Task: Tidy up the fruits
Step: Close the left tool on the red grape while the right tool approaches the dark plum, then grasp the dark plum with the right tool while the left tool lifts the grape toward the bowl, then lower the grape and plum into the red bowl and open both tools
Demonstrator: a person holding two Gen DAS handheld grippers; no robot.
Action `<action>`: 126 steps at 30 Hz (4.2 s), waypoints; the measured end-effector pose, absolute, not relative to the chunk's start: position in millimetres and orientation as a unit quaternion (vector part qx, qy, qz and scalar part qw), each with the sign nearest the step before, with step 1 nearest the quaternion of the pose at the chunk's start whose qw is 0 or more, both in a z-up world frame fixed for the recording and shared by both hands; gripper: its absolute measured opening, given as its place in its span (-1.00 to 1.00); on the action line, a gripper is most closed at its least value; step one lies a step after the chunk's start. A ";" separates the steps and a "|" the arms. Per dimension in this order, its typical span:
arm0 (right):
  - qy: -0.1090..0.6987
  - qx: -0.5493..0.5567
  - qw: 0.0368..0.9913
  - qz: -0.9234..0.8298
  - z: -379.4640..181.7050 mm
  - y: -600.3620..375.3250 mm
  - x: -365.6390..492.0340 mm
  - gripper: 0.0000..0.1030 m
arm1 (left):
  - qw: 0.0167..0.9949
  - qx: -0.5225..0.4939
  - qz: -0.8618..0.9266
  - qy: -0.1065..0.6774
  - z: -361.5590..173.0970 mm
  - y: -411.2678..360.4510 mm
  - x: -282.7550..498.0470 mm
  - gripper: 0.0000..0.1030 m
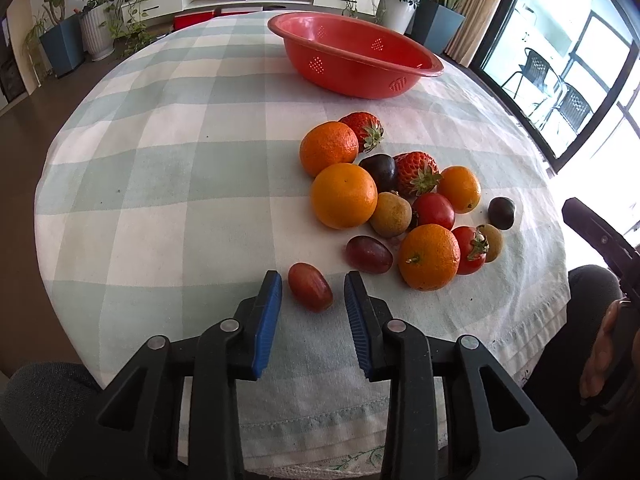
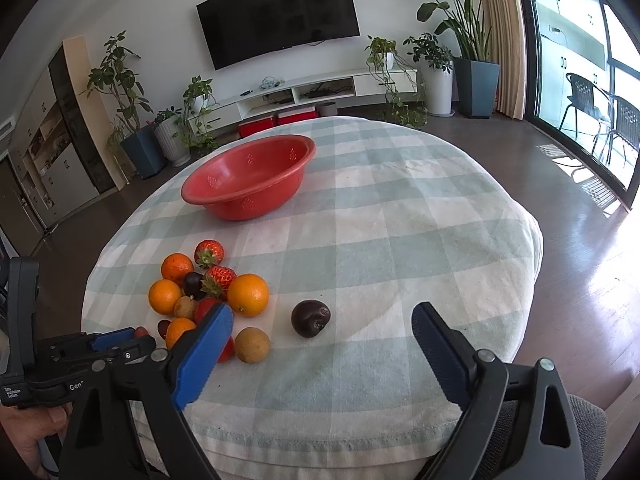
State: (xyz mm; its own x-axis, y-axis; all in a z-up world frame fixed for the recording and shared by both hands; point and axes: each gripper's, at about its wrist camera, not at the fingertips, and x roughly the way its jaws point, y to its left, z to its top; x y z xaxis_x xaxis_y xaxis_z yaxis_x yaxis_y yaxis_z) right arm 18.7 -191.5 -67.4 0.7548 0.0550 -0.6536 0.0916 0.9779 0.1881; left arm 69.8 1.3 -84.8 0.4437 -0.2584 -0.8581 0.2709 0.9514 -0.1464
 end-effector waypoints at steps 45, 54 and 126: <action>0.469 0.039 0.883 -0.002 -113.8 -172.0 79.2 0.03 | 0.854 -0.029 -0.230 0.465 -78.6 22.5 51.2 -0.64; 0.461 0.001 0.888 0.002 -114.9 -162.5 80.4 -0.33 | 0.853 -0.034 -0.232 0.466 -82.5 23.4 52.2 -0.64; 0.420 -0.052 0.899 0.115 -76.8 -146.2 270.1 -0.38 | 0.834 0.114 -0.256 0.476 -59.9 -84.3 321.7 -0.64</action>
State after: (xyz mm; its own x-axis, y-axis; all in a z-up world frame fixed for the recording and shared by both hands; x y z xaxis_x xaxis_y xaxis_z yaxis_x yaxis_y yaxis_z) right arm 270.1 -146.2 -76.8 0.6204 0.1618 -0.7674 -0.2500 0.9682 0.0020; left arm 321.7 -84.3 -59.9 0.4160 -0.3184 -0.8518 0.5361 0.8425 -0.0531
